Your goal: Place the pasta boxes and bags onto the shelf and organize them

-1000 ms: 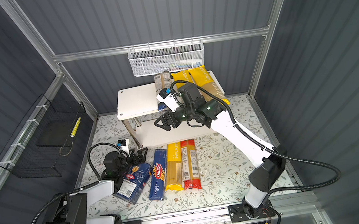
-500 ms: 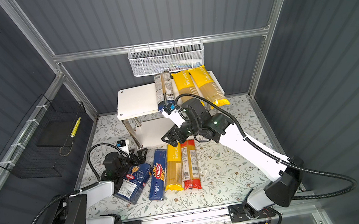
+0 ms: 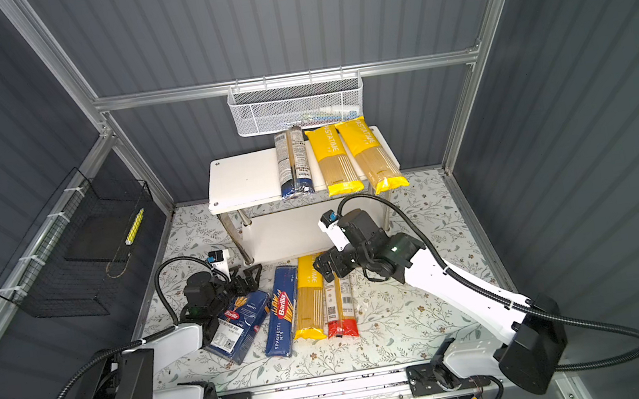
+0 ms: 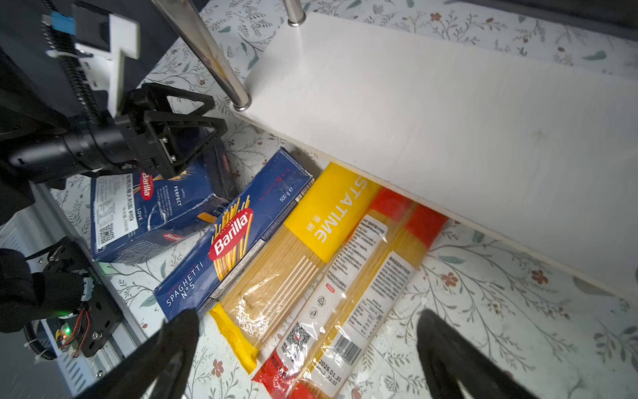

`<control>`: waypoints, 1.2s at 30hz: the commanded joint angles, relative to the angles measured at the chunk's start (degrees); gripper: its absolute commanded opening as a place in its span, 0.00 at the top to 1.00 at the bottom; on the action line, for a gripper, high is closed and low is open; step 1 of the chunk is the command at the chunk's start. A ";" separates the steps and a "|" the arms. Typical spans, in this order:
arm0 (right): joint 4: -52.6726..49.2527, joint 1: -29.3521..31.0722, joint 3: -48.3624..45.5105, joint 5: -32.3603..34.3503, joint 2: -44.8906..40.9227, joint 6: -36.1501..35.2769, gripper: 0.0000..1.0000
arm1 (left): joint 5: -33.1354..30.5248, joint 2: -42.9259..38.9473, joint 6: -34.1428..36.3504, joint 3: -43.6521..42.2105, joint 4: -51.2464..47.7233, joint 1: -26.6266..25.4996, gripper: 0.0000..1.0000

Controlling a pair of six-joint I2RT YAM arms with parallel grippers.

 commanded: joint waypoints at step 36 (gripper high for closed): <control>3.24 -0.63 -23.07 5.89 2.29 29.85 0.01 | -0.83 -0.83 -1.98 -2.81 -4.01 -0.43 0.01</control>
